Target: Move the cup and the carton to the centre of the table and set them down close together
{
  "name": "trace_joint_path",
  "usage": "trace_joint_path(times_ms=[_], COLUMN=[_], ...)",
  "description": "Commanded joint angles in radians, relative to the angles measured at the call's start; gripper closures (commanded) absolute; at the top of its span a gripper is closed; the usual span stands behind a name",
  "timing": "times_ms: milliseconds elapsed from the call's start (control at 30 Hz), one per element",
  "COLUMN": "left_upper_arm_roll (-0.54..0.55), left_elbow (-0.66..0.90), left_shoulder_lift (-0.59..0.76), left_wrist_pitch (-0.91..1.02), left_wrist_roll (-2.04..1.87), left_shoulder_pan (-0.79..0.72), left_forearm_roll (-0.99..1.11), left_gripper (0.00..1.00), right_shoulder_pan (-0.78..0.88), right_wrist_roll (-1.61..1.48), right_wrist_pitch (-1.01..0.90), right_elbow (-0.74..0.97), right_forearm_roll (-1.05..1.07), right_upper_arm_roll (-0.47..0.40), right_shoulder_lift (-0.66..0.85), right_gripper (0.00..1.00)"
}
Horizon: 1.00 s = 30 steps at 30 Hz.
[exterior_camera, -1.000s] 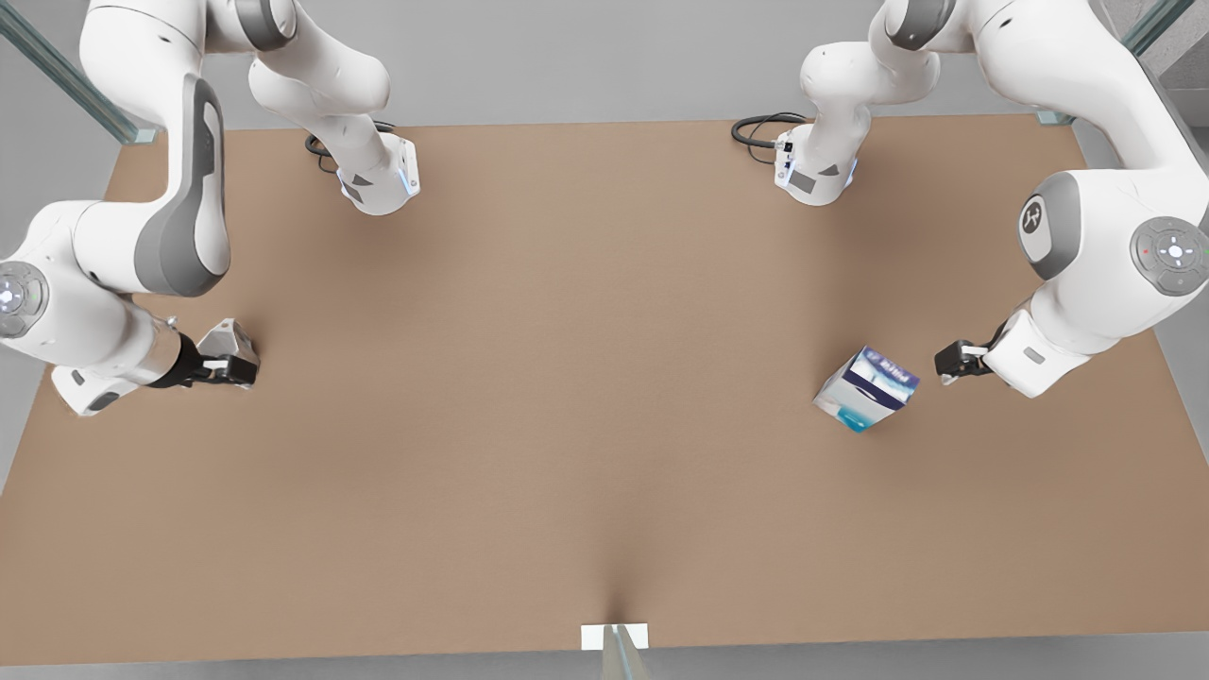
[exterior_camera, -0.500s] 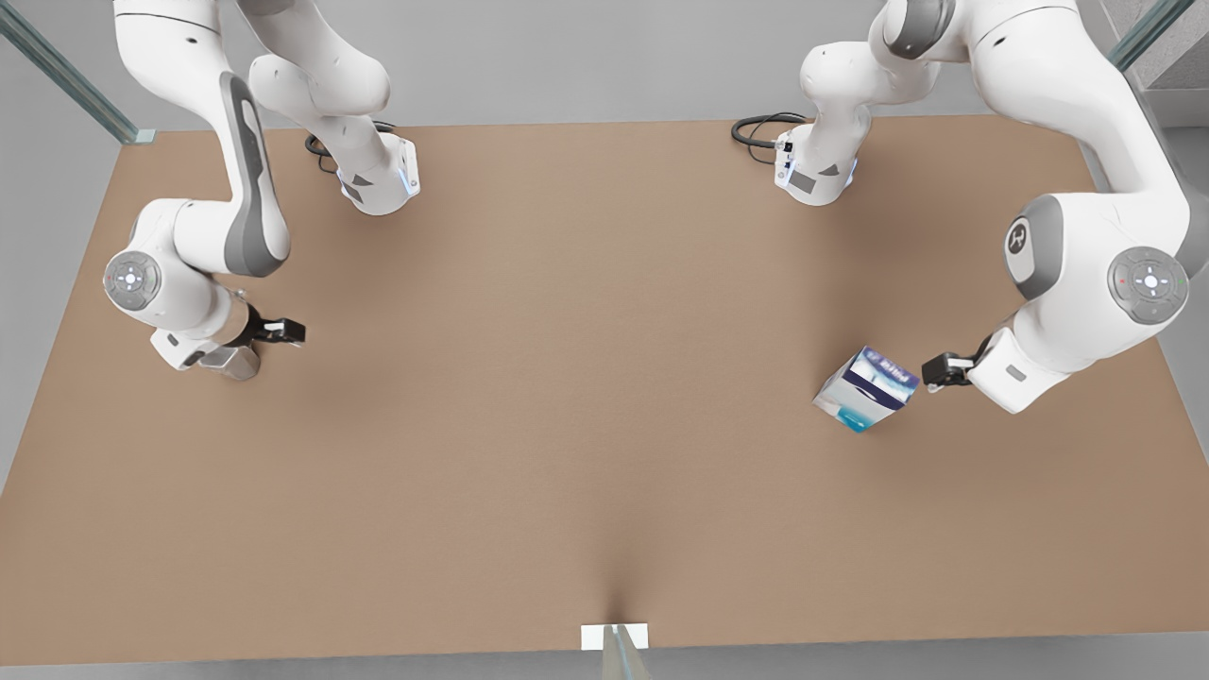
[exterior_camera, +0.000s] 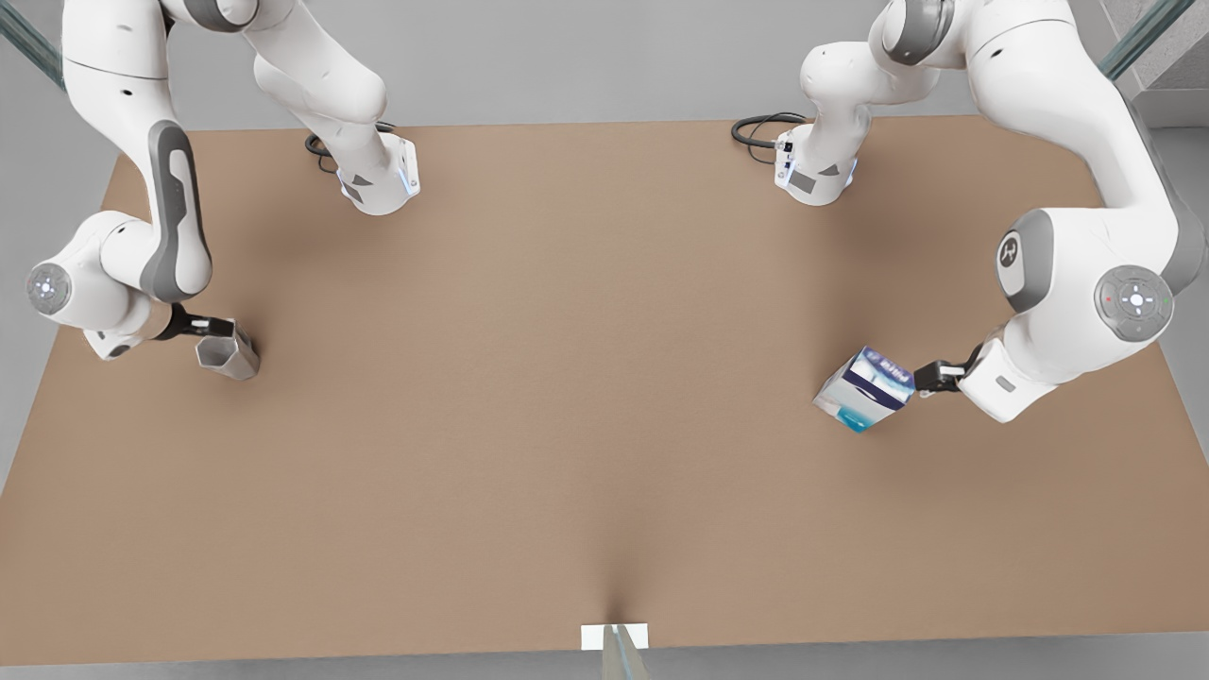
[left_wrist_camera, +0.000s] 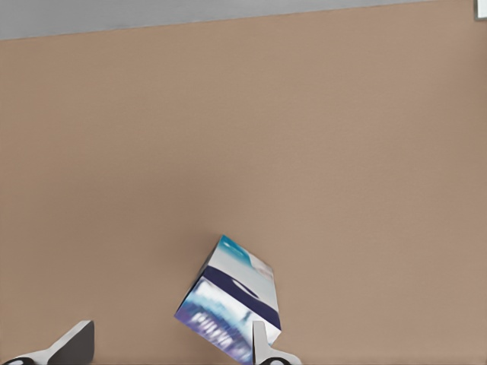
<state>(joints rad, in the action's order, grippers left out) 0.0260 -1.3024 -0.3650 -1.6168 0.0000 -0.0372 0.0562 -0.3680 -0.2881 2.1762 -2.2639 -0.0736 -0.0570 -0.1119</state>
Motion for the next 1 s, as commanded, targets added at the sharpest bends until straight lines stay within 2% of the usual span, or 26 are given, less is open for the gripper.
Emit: trace_joint_path(times_ms=[0, 267, 400, 467, 567, 600, 633, 667, 700, 967], left_upper_arm_roll=[0.0, 0.0, 0.002, 0.002, 0.002, 0.002, 0.002, 0.002, 0.0, 0.0], left_elbow=[0.0, 0.0, 0.0, 0.0, 0.0, 0.0, 0.0, 0.0, 0.0, 0.0], left_shoulder_lift=[0.0, -0.018, -0.02, -0.02, -0.02, -0.02, -0.02, -0.02, -0.02, -0.022], left_wrist_pitch=[0.0, 0.0, -0.002, 0.0, 0.0, 0.0, -0.002, 0.0, 0.0, -0.002], left_wrist_roll=[0.0, 0.0, 0.002, 0.002, 0.005, 0.005, 0.005, 0.005, 0.005, 0.003], left_shoulder_pan=[0.0, -0.001, -0.001, -0.001, -0.001, -0.001, -0.001, -0.001, -0.001, -0.001], left_forearm_roll=[0.001, -0.001, -0.001, -0.001, -0.001, -0.001, -0.001, -0.001, -0.001, -0.001], left_gripper=[0.0, 0.0, 0.0, 0.0, 0.0, 0.0, 0.0, 0.0, 0.0, 0.0], right_shoulder_pan=[0.001, 0.015, 0.014, 0.008, 0.011, 0.012, 0.012, 0.014, 0.015, 0.014], right_wrist_roll=[0.0, 0.001, 0.0, -0.002, 0.001, 0.006, 0.007, 0.009, 0.009, 0.009], right_wrist_pitch=[0.013, 0.088, 0.203, 0.203, 0.332, 0.367, 0.379, 0.379, 0.381, 0.347], right_elbow=[-0.009, -0.051, -0.105, -0.111, -0.098, -0.1, -0.101, -0.103, -0.103, -0.112], right_forearm_roll=[0.0, 0.002, 0.002, 0.002, 0.002, 0.002, 0.002, 0.002, 0.002, 0.0], right_upper_arm_roll=[0.003, 0.016, 0.016, 0.014, 0.016, 0.016, 0.016, 0.016, 0.016, 0.016], right_shoulder_lift=[0.001, -0.063, -0.101, -0.103, -0.138, -0.153, -0.163, -0.163, -0.163, -0.147], right_gripper=[0.0, 0.0, 0.0, 0.0, 0.0, 0.19, 0.34, 0.66, 0.79, 0.79])
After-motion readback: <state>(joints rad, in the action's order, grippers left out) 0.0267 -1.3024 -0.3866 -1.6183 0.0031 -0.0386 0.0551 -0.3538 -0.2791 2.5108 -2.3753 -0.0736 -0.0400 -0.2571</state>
